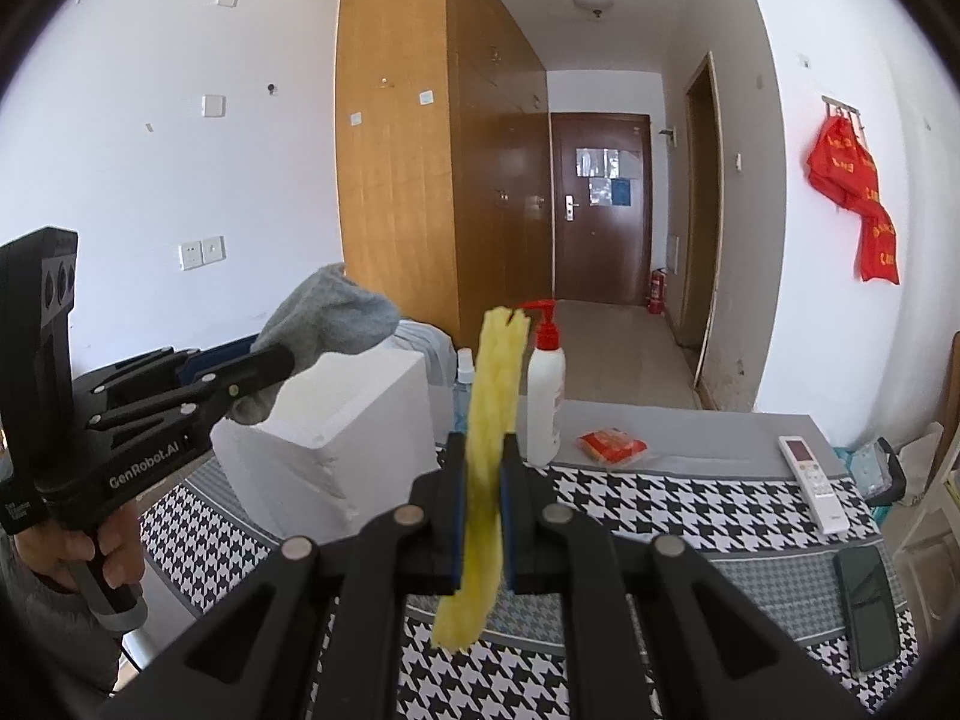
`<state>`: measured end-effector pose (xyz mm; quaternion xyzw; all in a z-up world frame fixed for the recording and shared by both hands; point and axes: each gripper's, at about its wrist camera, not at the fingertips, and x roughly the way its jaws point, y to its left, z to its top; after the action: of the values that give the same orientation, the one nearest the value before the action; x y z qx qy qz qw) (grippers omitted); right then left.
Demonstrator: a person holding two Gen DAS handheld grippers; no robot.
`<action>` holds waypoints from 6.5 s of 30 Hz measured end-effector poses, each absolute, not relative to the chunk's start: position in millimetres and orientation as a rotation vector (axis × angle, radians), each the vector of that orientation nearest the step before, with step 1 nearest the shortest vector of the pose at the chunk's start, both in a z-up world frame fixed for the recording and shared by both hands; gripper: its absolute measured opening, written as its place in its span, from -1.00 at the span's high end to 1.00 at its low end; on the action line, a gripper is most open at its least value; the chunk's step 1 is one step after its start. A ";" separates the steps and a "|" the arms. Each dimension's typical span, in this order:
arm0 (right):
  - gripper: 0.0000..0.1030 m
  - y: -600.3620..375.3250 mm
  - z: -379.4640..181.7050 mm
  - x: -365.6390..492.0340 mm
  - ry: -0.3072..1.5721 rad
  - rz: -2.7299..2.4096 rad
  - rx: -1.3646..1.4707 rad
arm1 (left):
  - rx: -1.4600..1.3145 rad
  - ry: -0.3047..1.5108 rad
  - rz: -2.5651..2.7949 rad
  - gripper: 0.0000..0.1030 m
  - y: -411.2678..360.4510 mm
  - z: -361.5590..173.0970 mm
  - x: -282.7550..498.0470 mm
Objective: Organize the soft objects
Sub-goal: 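Lift and carry the sock with the left tool while the right tool carries the sponge to the box, then open the left tool to drop the grey sock into the foam box, then lower the right tool over the foam box and release the yellow sponge, then move both open tools away from the box toward the blue face mask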
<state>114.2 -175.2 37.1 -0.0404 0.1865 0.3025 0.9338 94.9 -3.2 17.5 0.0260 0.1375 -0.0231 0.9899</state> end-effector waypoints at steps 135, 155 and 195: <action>0.76 -5.6 58.1 150.0 0.380 0.806 -0.187 | -0.088 0.317 0.235 -0.98 137.2 1.5 78.8; -0.17 7.8 49.9 154.1 0.432 0.845 -0.203 | -0.091 0.314 0.264 -0.98 140.6 1.2 69.7; -0.90 -97.9 63.4 116.4 0.339 0.721 -0.129 | -0.023 0.275 0.077 -0.98 51.4 26.3 69.4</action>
<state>116.4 -97.9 63.4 -0.0625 0.1651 0.3509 0.9196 69.4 51.4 26.3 -0.0112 0.1370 0.0381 0.9898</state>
